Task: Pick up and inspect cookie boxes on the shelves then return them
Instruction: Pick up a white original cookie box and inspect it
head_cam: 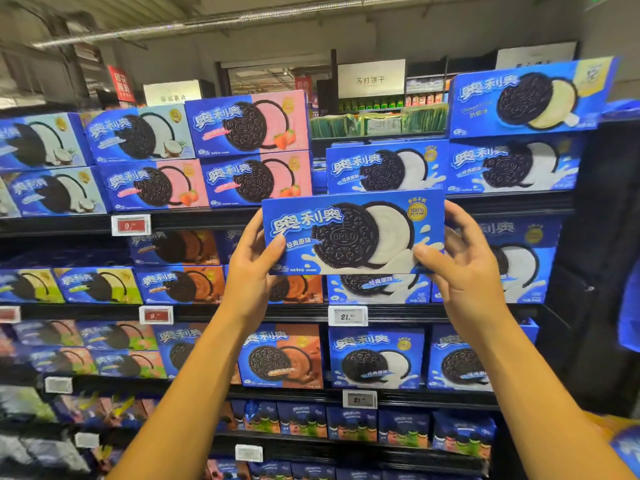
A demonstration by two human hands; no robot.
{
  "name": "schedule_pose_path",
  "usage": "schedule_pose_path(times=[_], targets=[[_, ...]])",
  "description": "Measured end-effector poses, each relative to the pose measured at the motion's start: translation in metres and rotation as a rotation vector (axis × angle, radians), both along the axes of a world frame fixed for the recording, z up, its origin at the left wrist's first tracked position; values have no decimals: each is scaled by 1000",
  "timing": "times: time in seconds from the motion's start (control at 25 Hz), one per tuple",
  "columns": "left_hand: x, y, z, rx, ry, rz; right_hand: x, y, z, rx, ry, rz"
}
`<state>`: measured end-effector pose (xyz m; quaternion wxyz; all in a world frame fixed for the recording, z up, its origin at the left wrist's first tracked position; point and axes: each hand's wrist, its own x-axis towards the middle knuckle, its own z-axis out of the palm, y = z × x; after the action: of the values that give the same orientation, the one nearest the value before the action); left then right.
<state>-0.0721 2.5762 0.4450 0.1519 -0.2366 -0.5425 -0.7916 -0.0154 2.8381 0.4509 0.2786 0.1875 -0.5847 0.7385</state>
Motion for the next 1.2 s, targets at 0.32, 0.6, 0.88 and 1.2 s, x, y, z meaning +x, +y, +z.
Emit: schedule_pose_path(times=[0.32,0.6,0.88,1.2], targets=[[-32,56,-20,244,-218,-264,45,-52,3,153,220,-247],[-31,64,-23,231,-186,-382,59,-57,6,225,262,-278],[-15,48,-13,229,-162,-137,44,-30,2,221,267,-187],[39,48,19,46,192,221,-5,26,0,20,91,-121]])
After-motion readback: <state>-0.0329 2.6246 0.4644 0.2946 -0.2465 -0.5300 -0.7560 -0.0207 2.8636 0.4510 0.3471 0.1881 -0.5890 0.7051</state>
